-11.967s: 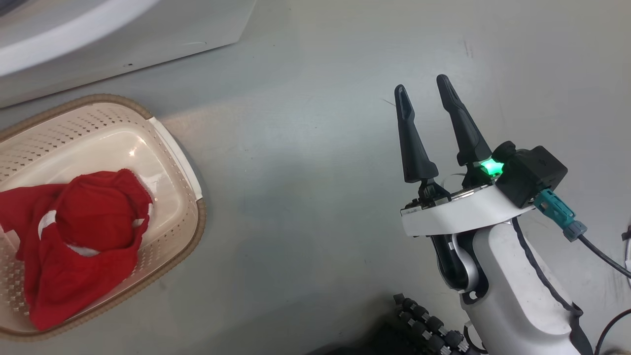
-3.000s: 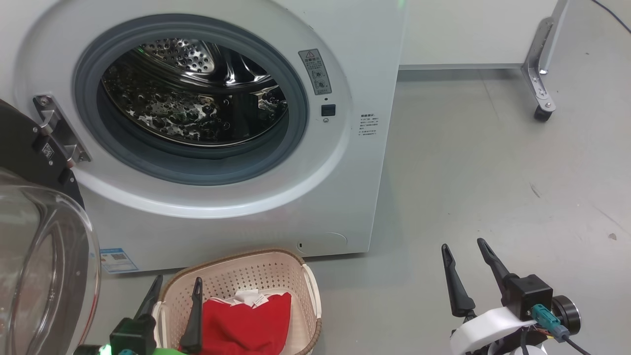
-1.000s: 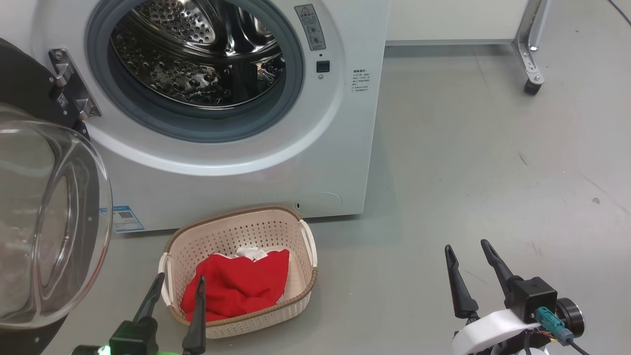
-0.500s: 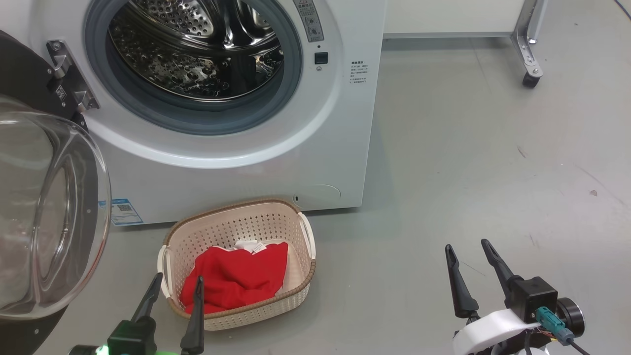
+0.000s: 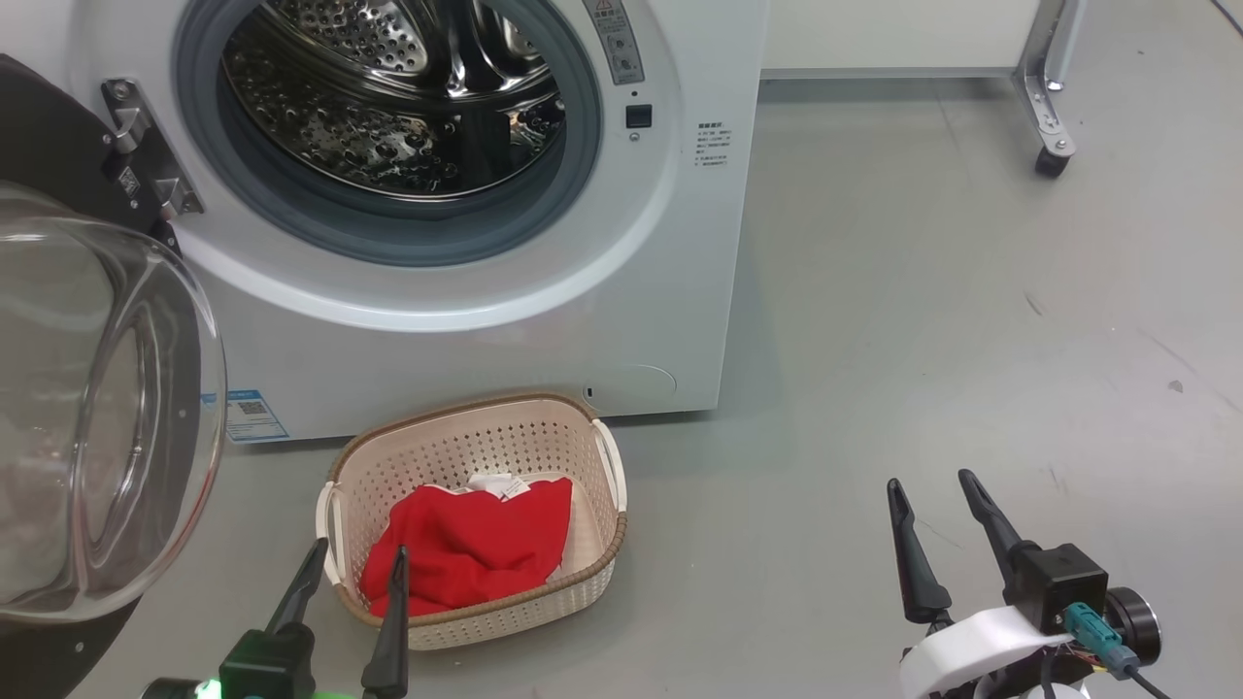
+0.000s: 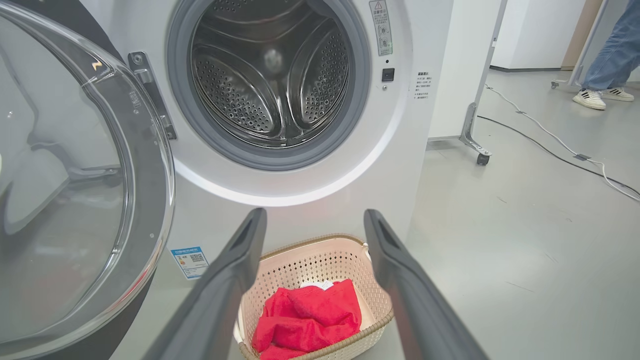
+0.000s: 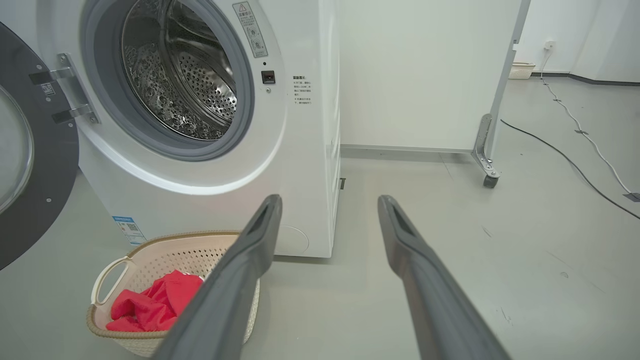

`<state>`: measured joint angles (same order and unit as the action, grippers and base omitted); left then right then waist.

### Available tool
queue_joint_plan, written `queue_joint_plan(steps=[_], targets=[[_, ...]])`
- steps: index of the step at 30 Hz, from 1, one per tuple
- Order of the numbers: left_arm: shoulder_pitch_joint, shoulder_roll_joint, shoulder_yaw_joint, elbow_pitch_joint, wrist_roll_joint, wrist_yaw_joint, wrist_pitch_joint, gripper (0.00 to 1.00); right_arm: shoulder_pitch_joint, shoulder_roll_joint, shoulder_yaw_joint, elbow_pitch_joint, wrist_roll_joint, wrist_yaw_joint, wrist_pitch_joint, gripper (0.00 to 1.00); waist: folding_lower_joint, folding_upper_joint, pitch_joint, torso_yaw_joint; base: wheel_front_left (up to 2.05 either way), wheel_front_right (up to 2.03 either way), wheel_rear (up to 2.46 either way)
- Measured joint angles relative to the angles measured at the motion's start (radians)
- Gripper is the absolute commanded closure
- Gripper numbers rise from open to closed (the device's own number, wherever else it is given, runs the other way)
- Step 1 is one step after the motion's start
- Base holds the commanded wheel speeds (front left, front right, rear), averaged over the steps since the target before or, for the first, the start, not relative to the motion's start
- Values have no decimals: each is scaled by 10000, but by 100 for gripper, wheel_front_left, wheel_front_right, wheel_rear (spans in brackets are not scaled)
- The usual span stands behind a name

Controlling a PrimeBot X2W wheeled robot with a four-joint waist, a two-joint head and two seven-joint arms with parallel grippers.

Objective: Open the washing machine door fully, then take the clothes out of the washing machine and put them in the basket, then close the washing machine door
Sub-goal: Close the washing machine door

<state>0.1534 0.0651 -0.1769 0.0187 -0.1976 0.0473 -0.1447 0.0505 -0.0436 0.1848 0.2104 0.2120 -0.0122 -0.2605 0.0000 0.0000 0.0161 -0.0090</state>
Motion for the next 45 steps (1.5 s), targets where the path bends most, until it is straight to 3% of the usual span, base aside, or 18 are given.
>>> queue_joint_plan(steps=[16, 45], targets=[[-10, 0, 36, 6, 0, 8, 23, 0, 201, 2, -282, -105, -46, 6, 0, 0, 0, 0, 31, 979, 0, 0, 0], [16, -8, 430, 73, -136, 291, 17, 0, 249, 17, 29, -136, -134, 213, 0, 0, 0, 0, -257, 4390, 0, 0, 0]])
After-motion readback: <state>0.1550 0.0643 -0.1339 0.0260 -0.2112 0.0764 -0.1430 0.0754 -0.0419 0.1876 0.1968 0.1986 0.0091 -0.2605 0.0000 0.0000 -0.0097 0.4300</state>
